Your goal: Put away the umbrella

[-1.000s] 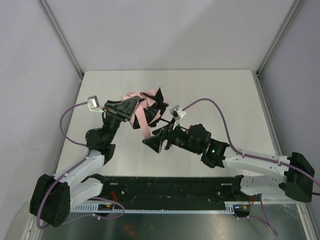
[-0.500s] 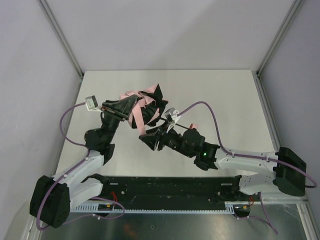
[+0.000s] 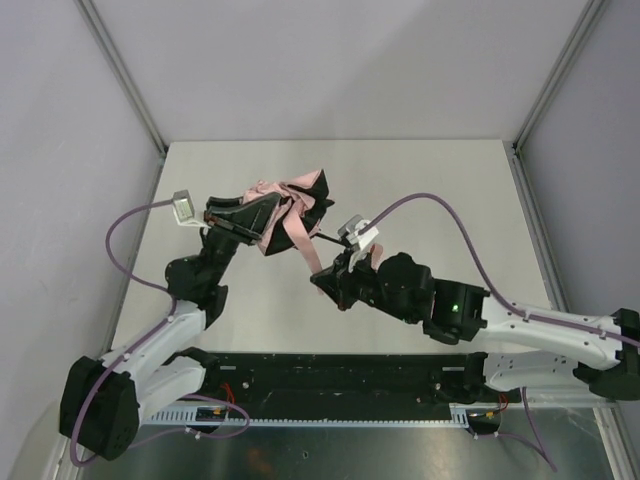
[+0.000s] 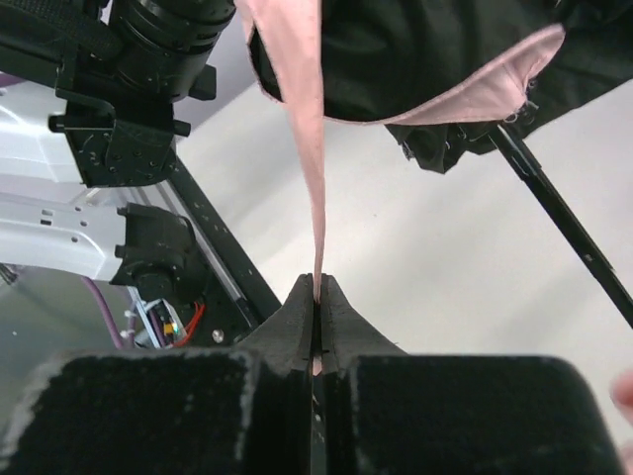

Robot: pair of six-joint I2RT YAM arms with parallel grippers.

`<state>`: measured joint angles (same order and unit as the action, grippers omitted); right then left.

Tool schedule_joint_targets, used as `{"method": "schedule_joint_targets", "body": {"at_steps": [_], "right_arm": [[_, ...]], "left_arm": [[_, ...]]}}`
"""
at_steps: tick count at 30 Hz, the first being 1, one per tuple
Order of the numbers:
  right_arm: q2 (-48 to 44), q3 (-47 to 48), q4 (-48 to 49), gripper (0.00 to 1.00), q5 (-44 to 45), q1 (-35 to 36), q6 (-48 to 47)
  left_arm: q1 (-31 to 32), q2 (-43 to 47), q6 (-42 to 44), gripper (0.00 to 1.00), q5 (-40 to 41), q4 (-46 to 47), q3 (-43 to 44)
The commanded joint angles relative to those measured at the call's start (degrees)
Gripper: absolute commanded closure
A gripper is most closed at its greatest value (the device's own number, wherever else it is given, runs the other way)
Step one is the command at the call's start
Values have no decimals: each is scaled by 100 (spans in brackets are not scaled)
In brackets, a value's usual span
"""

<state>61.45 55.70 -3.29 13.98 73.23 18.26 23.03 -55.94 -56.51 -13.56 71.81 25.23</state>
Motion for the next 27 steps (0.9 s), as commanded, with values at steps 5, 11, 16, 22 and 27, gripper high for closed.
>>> {"method": "schedule_joint_targets", "body": {"at_steps": [5, 11, 16, 22, 27], "right_arm": [[1090, 2448, -4253, 100, 2451, 1177, -380], [1789, 3327, -5923, 100, 3455, 1719, -91], [1871, 3692, -6568, 100, 3721, 1771, -128], [1970, 3787, -5384, 100, 3292, 1742, -1194], [2491, 4183, -4167, 100, 2796, 1548, -1960]], "left_arm": [[66, 334, 2293, 100, -536, -344, 429], [72, 469, 3513, 100, -588, -1222, 598], [78, 479, 4181, 100, -826, -1682, 754], [350, 195, 4572, 100, -1126, -1852, 849], [835, -235, 4775, 100, -721, -1859, 950]]}}
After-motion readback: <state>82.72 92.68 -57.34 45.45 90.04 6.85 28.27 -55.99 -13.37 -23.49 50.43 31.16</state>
